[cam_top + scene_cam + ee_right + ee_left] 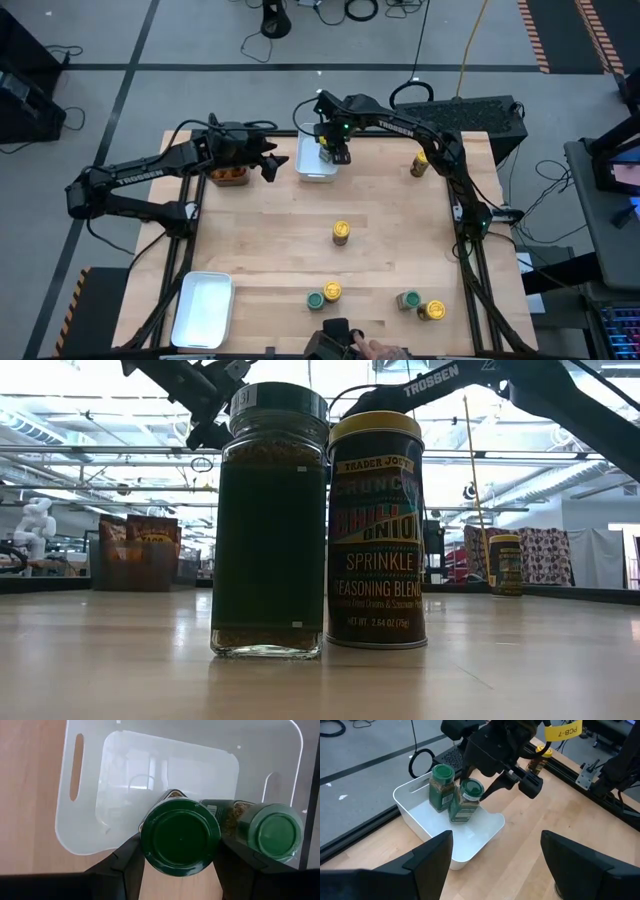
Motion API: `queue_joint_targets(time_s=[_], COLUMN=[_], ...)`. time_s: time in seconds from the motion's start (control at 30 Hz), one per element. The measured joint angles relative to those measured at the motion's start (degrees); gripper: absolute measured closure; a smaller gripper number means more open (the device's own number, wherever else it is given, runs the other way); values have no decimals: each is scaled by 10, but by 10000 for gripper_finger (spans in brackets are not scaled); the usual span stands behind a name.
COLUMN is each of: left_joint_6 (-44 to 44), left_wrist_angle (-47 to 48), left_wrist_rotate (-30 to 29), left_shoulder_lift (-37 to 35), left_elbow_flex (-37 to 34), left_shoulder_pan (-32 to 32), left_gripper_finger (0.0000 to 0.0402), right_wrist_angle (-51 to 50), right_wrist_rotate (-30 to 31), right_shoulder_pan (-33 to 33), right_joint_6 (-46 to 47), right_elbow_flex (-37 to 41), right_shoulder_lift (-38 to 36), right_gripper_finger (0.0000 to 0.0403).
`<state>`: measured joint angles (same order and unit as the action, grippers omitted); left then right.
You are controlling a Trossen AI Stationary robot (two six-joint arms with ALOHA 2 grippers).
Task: Sort spices by type
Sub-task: Put the top green seasoning bottle into the top white bin, then put the right green seasoning bottle into the top white bin
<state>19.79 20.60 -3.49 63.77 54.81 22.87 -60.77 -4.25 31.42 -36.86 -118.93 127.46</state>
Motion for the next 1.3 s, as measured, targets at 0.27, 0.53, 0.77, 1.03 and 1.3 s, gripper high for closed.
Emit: queue_joint_targets(time_s=[0.27,0.53,0.77,1.03,1.3], left_joint_6=[0,-1,-2,-10,-22], left_wrist_angle=[0,0,0,1,-17], left_wrist_rotate=[0,0,0,34,106], left_shoulder_lift=[0,0,0,0,0], left_elbow_flex=[0,0,0,0,0], left_shoulder_pan=[0,0,0,-3,-91], left_gripper_finger=[96,96,96,96,96], right_wrist_angle=[-7,-8,-19,-62,-167], right_wrist_rotate=[24,30,33,57,-1], right_shoulder_pan=[0,0,-3,-12,-15], right_joint_6=[2,6,8,32,122], right_elbow_flex=[0,0,0,0,0], right_shoulder_lift=[0,0,-6,-48,-120], right_gripper_finger=[183,146,144,144,144])
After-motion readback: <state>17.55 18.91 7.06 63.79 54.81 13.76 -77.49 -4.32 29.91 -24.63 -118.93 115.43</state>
